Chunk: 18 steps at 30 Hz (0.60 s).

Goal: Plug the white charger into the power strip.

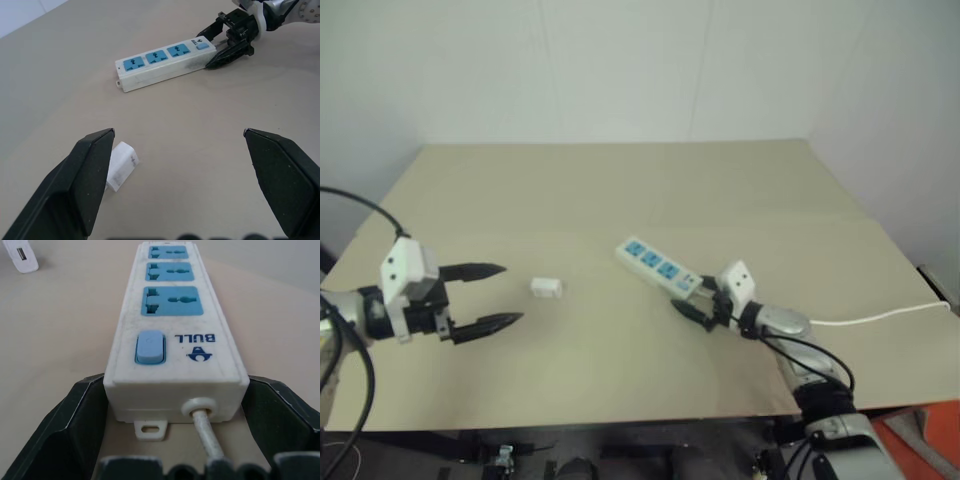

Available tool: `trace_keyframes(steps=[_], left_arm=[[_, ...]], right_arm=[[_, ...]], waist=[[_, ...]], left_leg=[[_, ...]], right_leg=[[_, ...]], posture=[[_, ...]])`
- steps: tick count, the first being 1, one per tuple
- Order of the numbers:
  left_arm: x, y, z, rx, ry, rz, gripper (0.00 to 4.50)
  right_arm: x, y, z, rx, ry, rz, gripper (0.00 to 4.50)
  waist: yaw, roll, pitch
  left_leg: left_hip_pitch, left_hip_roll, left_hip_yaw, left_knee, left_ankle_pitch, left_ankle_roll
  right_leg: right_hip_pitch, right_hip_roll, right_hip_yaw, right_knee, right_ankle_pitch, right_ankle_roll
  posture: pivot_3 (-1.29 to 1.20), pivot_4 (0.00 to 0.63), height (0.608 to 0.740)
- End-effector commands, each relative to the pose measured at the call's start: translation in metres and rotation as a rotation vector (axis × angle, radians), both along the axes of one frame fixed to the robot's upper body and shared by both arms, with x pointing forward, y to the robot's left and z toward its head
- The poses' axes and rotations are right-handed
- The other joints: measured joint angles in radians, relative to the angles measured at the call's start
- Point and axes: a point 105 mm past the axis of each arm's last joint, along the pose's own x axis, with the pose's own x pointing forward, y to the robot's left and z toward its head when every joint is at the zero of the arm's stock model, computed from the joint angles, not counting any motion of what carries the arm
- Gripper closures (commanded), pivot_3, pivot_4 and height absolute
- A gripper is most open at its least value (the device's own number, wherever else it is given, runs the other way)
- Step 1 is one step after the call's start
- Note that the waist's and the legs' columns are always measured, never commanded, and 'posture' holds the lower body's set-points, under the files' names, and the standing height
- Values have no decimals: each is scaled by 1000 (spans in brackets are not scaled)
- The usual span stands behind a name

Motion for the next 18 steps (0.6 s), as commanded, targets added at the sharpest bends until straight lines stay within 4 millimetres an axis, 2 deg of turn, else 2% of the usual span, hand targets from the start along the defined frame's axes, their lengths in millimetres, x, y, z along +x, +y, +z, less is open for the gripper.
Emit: trace_keyframes(steps=[1,11,16,18], left_arm=[[-2,-1,11,2,-45,0,0],[2,-3,10,0,-47,-7,0],[2,-4,10,-3,-49,-9,0],[2,-3,10,-3,-50,-9,0]], right_arm=[[3,0,11,45,-45,2,8],[5,12,6,74,-28,25,8],[6,12,3,67,-14,24,1098],[5,12,1,62,-16,20,1093]], waist=[[0,0,0],[-4,0,0],[-4,0,0],[-4,0,0]], left_leg=[[0,0,0,0,0,0],[1,0,0,0,0,0],[1,0,0,0,0,0],[1,0,0,0,0,0]], right_leg=[[0,0,0,0,0,0],[0,0,0,1,0,0],[0,0,0,1,0,0],[0,0,0,0,0,0]], posture=[[0,150,740],[0,150,740],[0,150,740],[0,150,740]])
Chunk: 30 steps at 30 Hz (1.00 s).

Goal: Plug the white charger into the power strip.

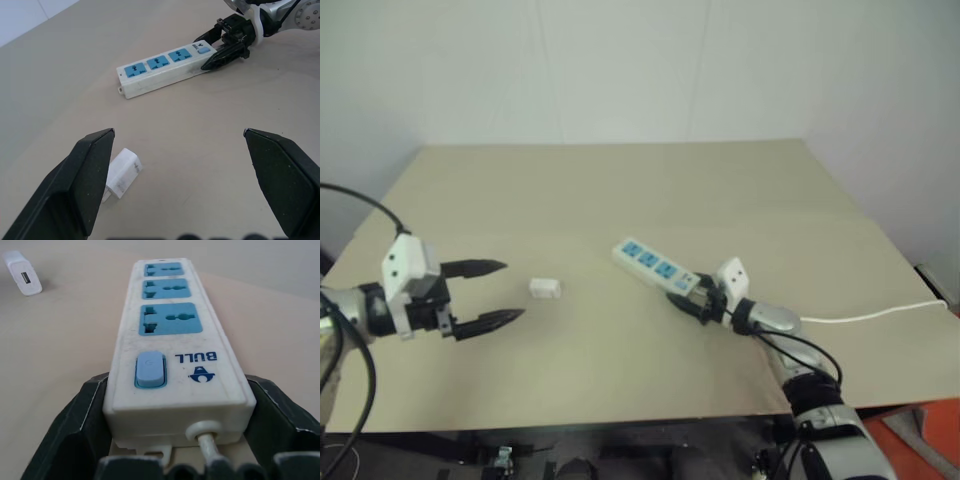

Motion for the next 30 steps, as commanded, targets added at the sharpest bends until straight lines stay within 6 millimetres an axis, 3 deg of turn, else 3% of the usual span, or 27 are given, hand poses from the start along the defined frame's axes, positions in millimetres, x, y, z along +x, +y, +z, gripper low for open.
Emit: trace_keyframes(steps=[1,7,14,19,22,28,30], left_arm=[[0,-2,7,-1,-38,-9,0],[13,-6,12,86,-66,17,0],[34,-15,32,191,-50,-69,0],[62,-31,38,232,66,-117,0],[70,-36,25,429,126,-206,0],[109,-44,10,765,160,-220,0],[119,-57,6,787,180,-247,0]], right_arm=[[0,2,0,-1,-18,0,1093],[-13,-14,4,-49,-69,90,1093],[-43,-38,8,-144,-38,360,1093],[-54,-35,-3,-231,8,485,1093],[-55,-29,-10,-253,18,499,1093],[-56,-17,-19,-246,23,501,1093],[-57,-16,-24,-265,32,502,1093]], waist=[[0,0,0],[7,0,0],[21,0,0],[17,-1,1],[7,-1,1],[3,-1,1],[5,-1,1]], left_leg=[[0,0,0,0,0,0],[0,0,0,0,0,0],[-1,-1,0,0,0,0],[-1,-1,-1,1,0,0],[0,-1,-1,2,0,0],[-1,-1,-2,3,0,0],[-1,-1,-2,3,0,0]], right_leg=[[0,0,0,0,0,0],[0,0,0,0,0,0],[1,-1,-1,-2,0,1],[1,1,-1,-1,-4,7],[2,1,0,-1,-4,8],[2,2,0,0,-3,6],[2,2,0,0,-3,6]], posture=[[0,150,740],[0,150,740],[0,150,740],[0,150,740],[0,150,740],[0,150,740],[0,150,740]])
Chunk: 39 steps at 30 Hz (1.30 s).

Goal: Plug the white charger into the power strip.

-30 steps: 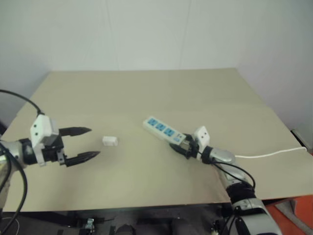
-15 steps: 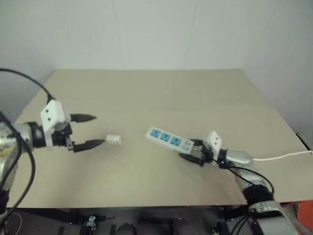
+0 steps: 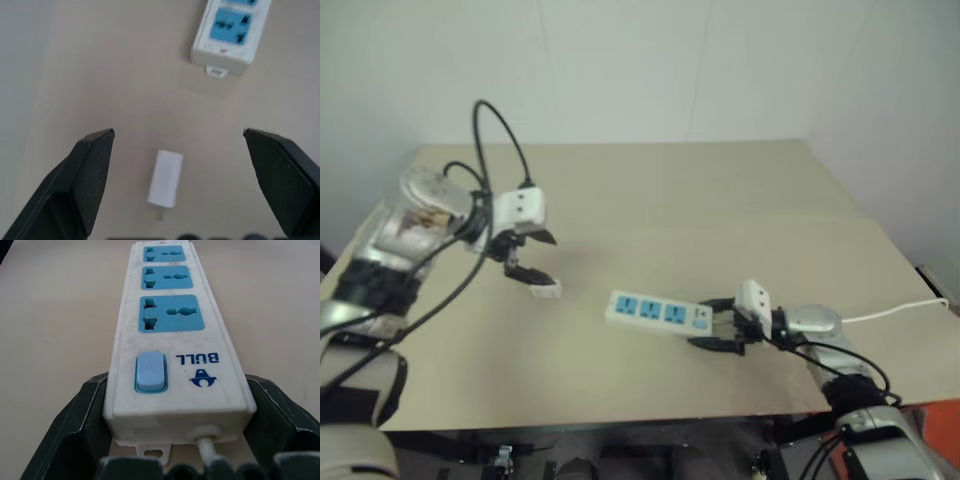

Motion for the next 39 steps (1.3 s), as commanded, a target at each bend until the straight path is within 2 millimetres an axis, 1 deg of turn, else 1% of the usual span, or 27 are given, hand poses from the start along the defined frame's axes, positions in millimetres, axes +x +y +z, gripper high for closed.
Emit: trace_keyframes(steps=[1,3,5,6,8,12,14,16,21,26,39], left_arm=[[12,-12,0,62,21,-29,0],[16,-18,-8,122,42,-58,0],[23,-17,-16,223,36,-62,0],[26,-19,-19,244,35,-58,0],[28,-24,-23,268,53,-68,0],[29,-28,-32,327,80,-95,0],[29,-35,-35,309,101,-100,0],[28,-37,-40,323,110,-113,0],[28,-32,-54,409,113,-117,0],[27,-31,-63,436,126,-117,0],[26,-22,-72,494,137,-103,0]], right_arm=[[-6,6,-17,-63,25,21,1093],[-6,6,-18,-71,26,16,1093],[-6,5,-17,-66,24,13,1093],[-6,5,-16,-62,22,11,1093],[-5,5,-16,-62,21,5,1093],[-5,6,-17,-66,20,-2,1093],[-6,7,-18,-68,22,-5,1093],[-7,7,-19,-69,21,-6,1093],[-7,10,-22,-69,21,-14,1093],[-7,12,-24,-69,20,-28,1093],[-10,9,-27,-79,27,-41,1093]], waist=[[-1,0,0],[-2,0,0],[-5,0,0],[-6,0,0],[-5,0,0],[-4,-1,0],[-4,-1,0],[-4,-1,0],[-6,-1,0],[-6,-2,-1],[-9,-2,-1]], left_leg=[[0,0,0,0,0,0],[0,0,0,0,0,0],[0,0,0,0,0,0],[0,0,0,0,0,0],[0,0,0,0,0,0],[0,0,0,1,0,0],[0,0,0,1,0,0],[1,0,0,1,0,0],[2,0,0,1,0,0],[3,0,0,1,0,0],[3,0,-1,1,0,0]], right_leg=[[0,0,0,0,0,0],[0,0,0,0,0,1],[0,0,1,0,-1,1],[0,0,1,1,-1,1],[0,1,1,2,-1,2],[0,1,1,2,-1,2],[0,1,1,3,-1,2],[0,1,1,4,-1,3],[0,1,2,5,-2,3],[0,1,2,7,-2,3],[1,1,2,7,-2,3]], posture=[[0,150,740],[0,150,740],[0,150,740],[0,150,740],[0,150,740],[0,150,740],[0,150,740],[0,150,740],[0,150,740],[0,150,740],[0,150,740]])
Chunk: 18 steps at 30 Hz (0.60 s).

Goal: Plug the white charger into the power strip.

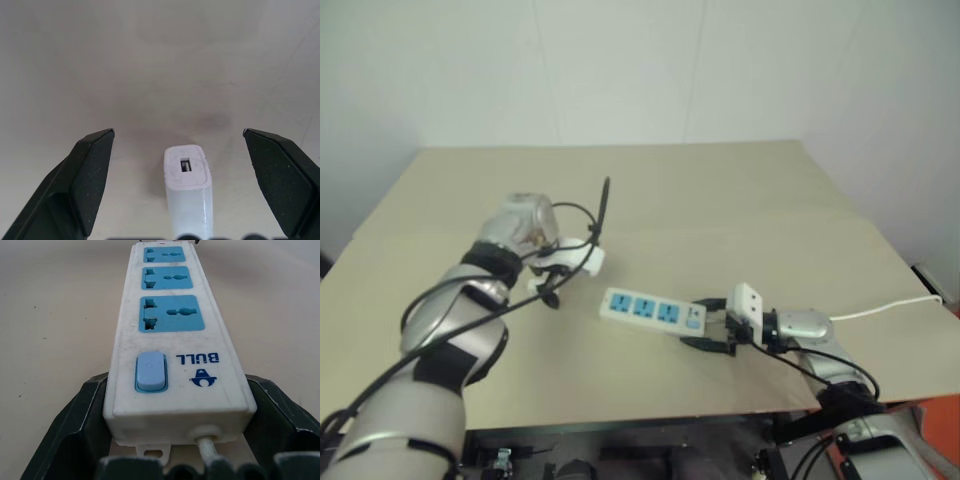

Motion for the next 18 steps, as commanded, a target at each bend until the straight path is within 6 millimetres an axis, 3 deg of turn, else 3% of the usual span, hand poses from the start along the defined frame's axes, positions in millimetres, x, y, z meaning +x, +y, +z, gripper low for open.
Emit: trace_keyframes(steps=[1,7,11,18], left_arm=[[1,3,2,26,-15,-1,0],[3,9,0,45,-22,13,0],[3,10,-2,51,-25,17,879],[4,9,-4,63,-26,8,3038]], right_arm=[[-9,1,-26,-70,84,4,1093],[-9,1,-26,-71,84,2,1093],[-8,1,-26,-73,83,2,1093],[-8,1,-25,-72,82,3,1093]], waist=[[0,0,0],[0,0,0],[0,0,0],[0,0,0]], left_leg=[[0,0,0,0,0,0],[0,0,0,0,0,0],[0,0,0,0,0,0],[0,0,0,0,0,0]], right_leg=[[0,0,0,0,0,0],[0,0,0,0,0,0],[0,0,0,0,0,0],[0,0,0,0,0,0]], posture=[[0,150,740],[0,150,740],[0,150,740],[0,150,740]])
